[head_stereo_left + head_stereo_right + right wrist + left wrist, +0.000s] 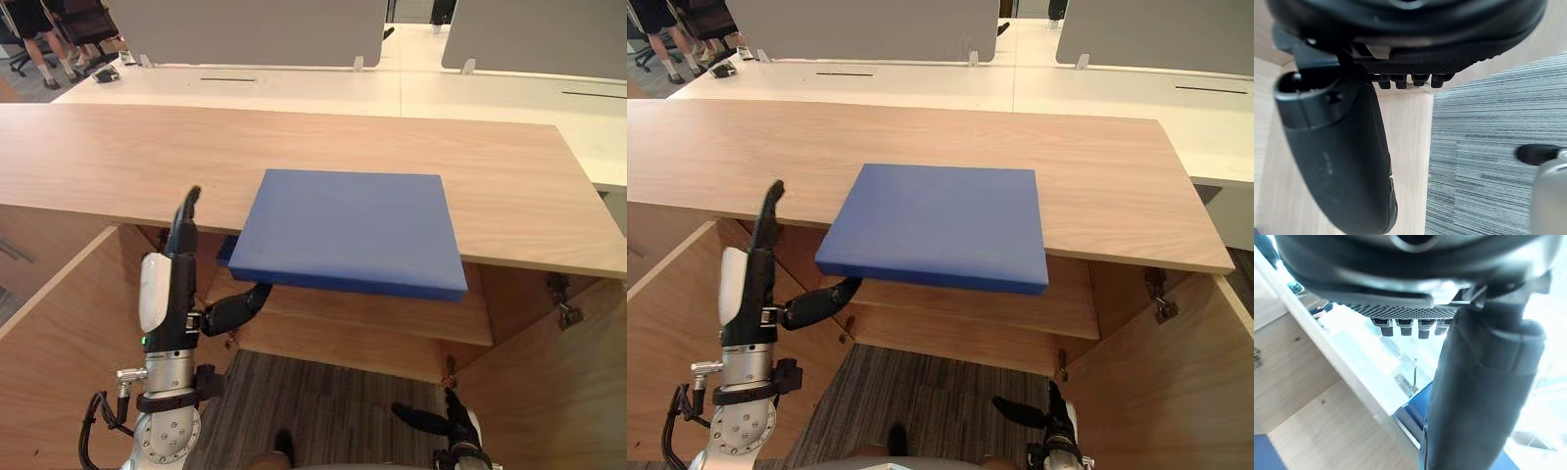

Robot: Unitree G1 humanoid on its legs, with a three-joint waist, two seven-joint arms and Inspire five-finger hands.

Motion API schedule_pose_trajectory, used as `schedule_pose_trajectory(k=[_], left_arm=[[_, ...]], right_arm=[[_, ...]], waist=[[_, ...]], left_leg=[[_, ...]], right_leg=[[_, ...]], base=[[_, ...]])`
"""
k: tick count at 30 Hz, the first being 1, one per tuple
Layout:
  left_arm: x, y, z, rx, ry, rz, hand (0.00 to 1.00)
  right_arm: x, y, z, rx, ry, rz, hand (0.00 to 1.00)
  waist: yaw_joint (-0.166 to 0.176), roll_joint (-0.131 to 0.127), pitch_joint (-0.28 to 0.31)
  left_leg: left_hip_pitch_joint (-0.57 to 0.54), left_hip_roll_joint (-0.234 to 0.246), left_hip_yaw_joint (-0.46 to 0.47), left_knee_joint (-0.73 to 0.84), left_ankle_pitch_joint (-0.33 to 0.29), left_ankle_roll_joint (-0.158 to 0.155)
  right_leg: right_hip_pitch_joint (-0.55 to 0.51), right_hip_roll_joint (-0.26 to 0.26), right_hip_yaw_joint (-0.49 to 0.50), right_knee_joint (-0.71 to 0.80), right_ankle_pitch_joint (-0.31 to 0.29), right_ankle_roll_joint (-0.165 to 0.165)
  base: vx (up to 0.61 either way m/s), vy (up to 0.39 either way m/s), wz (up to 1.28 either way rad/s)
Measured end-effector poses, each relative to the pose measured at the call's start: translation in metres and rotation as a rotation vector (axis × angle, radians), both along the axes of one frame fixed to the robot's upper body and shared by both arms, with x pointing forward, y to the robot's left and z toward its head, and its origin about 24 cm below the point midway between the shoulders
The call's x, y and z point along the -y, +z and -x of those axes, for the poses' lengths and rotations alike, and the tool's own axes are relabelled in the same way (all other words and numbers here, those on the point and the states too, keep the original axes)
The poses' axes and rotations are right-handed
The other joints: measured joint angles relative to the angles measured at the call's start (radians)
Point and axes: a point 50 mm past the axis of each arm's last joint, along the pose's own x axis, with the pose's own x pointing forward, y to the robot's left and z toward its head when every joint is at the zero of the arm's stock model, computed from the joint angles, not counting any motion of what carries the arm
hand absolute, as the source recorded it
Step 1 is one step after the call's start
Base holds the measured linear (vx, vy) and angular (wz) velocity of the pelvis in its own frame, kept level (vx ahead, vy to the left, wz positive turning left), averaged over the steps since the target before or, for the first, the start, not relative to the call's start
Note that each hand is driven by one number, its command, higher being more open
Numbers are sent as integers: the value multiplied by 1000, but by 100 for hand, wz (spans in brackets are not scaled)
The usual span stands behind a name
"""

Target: Walk over to the cabinet, pick up the folder, carry it to the office cabinet, place the folder inside the office cabinet, then close the office cabinet door

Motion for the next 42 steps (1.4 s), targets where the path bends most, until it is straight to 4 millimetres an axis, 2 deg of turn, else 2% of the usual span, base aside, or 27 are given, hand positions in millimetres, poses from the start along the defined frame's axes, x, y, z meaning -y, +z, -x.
schedule_pose_trajectory(k=[5,9,14,20,26,27,30,34,37,42], left_arm=[[-3,1,1,9,8,101,100],[-2,8,0,29,-24,82,100],[4,13,-10,7,-156,-33,100],[9,-13,-26,-140,-277,-339,100],[15,-15,-37,-135,-322,-514,100],[16,-15,-39,-128,-326,-541,0],[19,-11,-46,-84,-318,-624,0],[23,3,-56,17,-291,-663,0],[26,15,-60,99,-280,-660,0],[26,17,-62,106,-265,-609,0]], right_arm=[[-1,-4,9,-37,-8,-6,100],[-1,-4,9,-36,-4,-11,100],[-2,-4,6,-28,9,-26,100],[-2,-4,7,-30,17,-31,100],[-2,-4,7,-31,30,-30,100],[-3,-4,6,-30,33,-31,100],[-3,-3,5,-27,36,-34,100],[-4,-3,3,-21,33,-41,100],[-4,-3,1,-15,34,-42,100],[-4,-1,0,-3,24,-46,100]], waist=[[-1,-13,-18],[-3,-27,-19],[-10,-31,-21],[-50,-28,-22],[-56,-27,-21],[-56,-27,-21],[-56,-27,-21],[-57,-28,-21],[-59,-28,-21],[-68,-28,-21]], left_leg=[[0,0,6,0,2,1],[0,-5,7,0,8,13],[13,-9,20,0,7,18],[32,-8,29,-6,7,18],[34,-9,47,-6,3,19],[34,-9,51,-6,2,20],[34,-11,56,-6,0,22],[40,-12,62,-6,-3,26],[46,-12,68,-7,-4,26],[49,-12,76,-7,-8,25]], right_leg=[[1,1,7,-7,10,11],[6,0,9,-14,17,17],[12,-6,23,-13,20,21],[20,-8,36,-16,20,21],[17,-9,53,-26,24,23],[17,-7,57,-30,26,23],[17,-8,62,-35,28,23],[19,-9,71,-38,28,23],[19,-9,79,-37,28,22],[17,-10,90,-38,30,23]], base=[[-35,-11,-4],[0,0,0],[-11,6,-8],[-51,0,-6],[-9,3,-9],[26,-10,-10],[32,-7,-7],[22,-10,-7],[-9,-6,-8],[-25,0,-7]])
